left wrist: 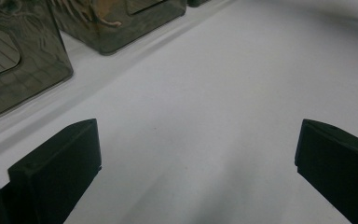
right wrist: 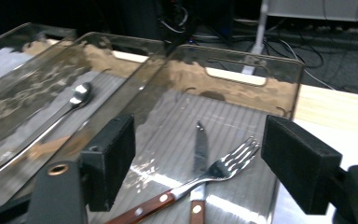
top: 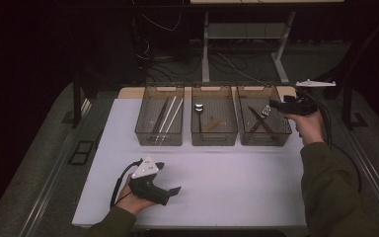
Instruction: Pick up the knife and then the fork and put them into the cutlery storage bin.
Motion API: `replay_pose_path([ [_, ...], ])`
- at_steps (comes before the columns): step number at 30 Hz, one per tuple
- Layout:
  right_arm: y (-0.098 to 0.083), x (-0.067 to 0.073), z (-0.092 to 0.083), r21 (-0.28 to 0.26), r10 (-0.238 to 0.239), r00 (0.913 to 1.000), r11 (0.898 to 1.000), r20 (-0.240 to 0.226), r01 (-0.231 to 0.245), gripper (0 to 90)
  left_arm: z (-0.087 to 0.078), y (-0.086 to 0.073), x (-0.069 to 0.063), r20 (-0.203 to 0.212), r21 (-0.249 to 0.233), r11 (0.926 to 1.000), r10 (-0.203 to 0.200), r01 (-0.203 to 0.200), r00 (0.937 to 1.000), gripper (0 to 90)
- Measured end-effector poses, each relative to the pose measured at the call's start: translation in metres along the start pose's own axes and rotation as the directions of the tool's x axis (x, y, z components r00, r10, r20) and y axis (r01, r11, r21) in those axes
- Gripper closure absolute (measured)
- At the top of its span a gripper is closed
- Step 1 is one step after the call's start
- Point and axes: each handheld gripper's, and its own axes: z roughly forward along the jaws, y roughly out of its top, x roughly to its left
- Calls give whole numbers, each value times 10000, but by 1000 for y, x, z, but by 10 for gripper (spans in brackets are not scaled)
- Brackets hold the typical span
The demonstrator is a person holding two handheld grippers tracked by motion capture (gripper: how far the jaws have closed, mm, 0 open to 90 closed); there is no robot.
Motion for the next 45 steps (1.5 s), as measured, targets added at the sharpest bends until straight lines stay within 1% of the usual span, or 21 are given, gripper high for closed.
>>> replay_pose_path([
  [4,-2,10,-10,9,-320,9986,9995,-425,321,213,-1,0,3,-56,176,9998,42,-41,10000,0],
  [6,-4,15,-15,-37,-455,9974,9990,-555,454,191,-2,0,6,-50,194,9998,16,-15,10000,0],
  [8,-6,19,-18,34,-598,9959,9982,-678,602,170,-2,0,6,-49,197,9998,-41,42,10000,0],
  [10,-10,24,-22,99,-713,9934,9973,-893,725,168,-2,0,6,-38,199,9998,-38,39,10000,0],
  [11,-12,26,-23,69,-821,9923,9965,-922,831,147,-2,0,6,-20,202,9998,-32,33,10000,0],
  [12,-14,28,-25,61,-904,9915,9958,-939,914,144,-2,-1,6,-12,232,9997,6,-6,10000,0],
  [16,-24,36,-34,-9,-1023,9873,9947,-1217,1030,144,-2,-1,6,59,335,9994,65,-67,10000,0],
  [18,-30,41,-38,46,-1125,9856,9935,-1262,1140,144,-2,-1,5,52,319,9995,36,-37,10000,0],
  [24,-49,56,-51,-90,-1424,9767,9897,-1604,1428,144,-2,-1,4,82,373,9993,64,-67,9999,0],
  [28,-62,65,-59,-309,-1461,9704,9893,-1921,1428,135,-2,-1,4,122,392,9992,91,-95,9999,0],
  [30,-70,69,-62,-321,-1384,9683,9904,-2081,1346,135,-1,-1,3,132,370,9993,83,-88,9999,0],
  [32,-77,74,-64,-337,-1417,9671,9899,-2113,1377,129,-2,-1,3,136,367,9993,89,-94,9999,0],
  [33,-82,77,-64,-396,-1406,9691,9900,-2028,1354,123,-2,-1,3,136,357,9993,93,-98,9999,0],
  [36,-96,82,-65,-504,-1462,9711,9890,-1889,1391,123,-2,-1,2,152,316,9995,73,-78,9999,0],
  [38,-104,84,-66,-386,-1422,9698,9898,-1981,1373,123,-2,-1,2,176,321,9994,83,-89,9998,0],
  [40,-112,87,-66,-242,-1514,9676,9885,-2019,1496,123,-2,-1,2,186,323,9994,88,-94,9998,0],
  [43,-123,91,-67,-175,-1639,9648,9863,-2057,1638,123,-2,-1,2,185,298,9995,77,-83,9998,0],
  [45,-130,93,-68,-167,-1563,9656,9876,-2077,1563,123,-2,-1,2,192,285,9996,76,-81,9998,0],
])
